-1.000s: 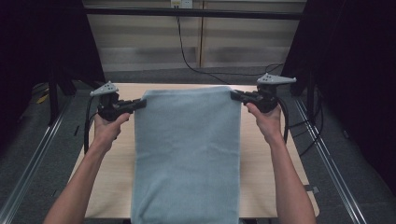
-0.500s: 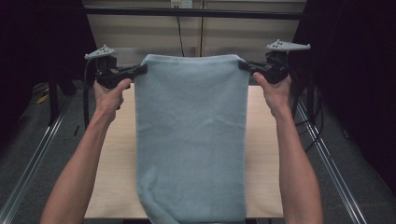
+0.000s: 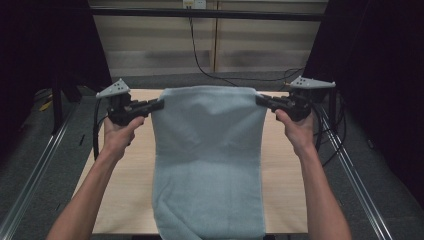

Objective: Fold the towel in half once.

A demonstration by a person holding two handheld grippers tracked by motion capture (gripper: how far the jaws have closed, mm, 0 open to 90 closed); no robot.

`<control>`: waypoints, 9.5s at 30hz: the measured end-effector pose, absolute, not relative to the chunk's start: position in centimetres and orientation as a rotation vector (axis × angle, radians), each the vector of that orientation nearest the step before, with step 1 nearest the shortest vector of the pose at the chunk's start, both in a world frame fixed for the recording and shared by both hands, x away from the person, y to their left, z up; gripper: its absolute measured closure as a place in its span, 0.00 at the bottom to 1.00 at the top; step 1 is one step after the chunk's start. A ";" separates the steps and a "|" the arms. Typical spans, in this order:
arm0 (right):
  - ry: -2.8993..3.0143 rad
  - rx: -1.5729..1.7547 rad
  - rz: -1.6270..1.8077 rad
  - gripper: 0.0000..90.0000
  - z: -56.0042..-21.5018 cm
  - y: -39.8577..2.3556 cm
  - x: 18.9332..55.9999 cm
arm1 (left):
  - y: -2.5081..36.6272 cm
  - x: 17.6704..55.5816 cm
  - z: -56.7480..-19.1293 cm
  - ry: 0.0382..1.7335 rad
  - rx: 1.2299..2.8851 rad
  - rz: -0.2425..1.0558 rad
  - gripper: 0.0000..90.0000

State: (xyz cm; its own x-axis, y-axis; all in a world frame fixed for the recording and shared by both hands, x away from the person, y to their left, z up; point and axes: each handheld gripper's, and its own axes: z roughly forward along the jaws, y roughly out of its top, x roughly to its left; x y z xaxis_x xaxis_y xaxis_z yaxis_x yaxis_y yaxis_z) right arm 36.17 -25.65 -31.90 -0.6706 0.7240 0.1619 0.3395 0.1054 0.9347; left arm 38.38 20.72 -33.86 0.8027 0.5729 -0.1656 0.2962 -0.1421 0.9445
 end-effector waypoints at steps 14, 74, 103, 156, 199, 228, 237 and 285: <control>2.296 1.103 1.510 0.94 -39.4 -24.4 25.7 | 22.5 29.0 -42.4 0.743 1.858 0.065 0.94; 2.254 1.341 1.303 0.95 -46.6 -22.1 40.0 | 21.5 42.3 -48.1 1.042 1.877 0.153 0.94; 2.506 1.208 1.213 0.95 -48.2 -21.8 28.3 | 17.3 28.6 -49.6 0.741 2.147 -0.025 0.94; 2.392 1.263 1.312 0.88 -49.8 -19.9 36.2 | 16.9 31.5 -50.2 0.655 2.166 -0.006 0.59; 2.415 1.243 1.205 0.89 -49.9 -19.8 35.7 | 22.7 31.9 -47.5 0.768 1.985 0.051 0.58; 2.143 1.058 1.574 0.93 -39.7 -21.9 32.9 | 25.2 31.9 -38.0 0.666 1.715 0.215 0.94; 2.305 0.975 1.534 0.93 -40.9 -21.9 26.0 | 27.0 27.0 -42.3 0.658 1.834 0.120 0.93; 2.470 1.202 1.224 0.61 -50.5 -16.7 35.8 | 22.9 37.2 -50.7 0.884 2.060 0.089 0.68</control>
State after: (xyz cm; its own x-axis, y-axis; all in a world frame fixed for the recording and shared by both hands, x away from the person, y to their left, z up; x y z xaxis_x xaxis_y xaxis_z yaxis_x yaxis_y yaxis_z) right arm 35.82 -16.66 -50.49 -0.6729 0.7083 0.2135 0.5989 0.3521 0.7193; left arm 37.15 22.87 -50.72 0.7456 0.6182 -0.2486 0.5559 -0.3714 0.7437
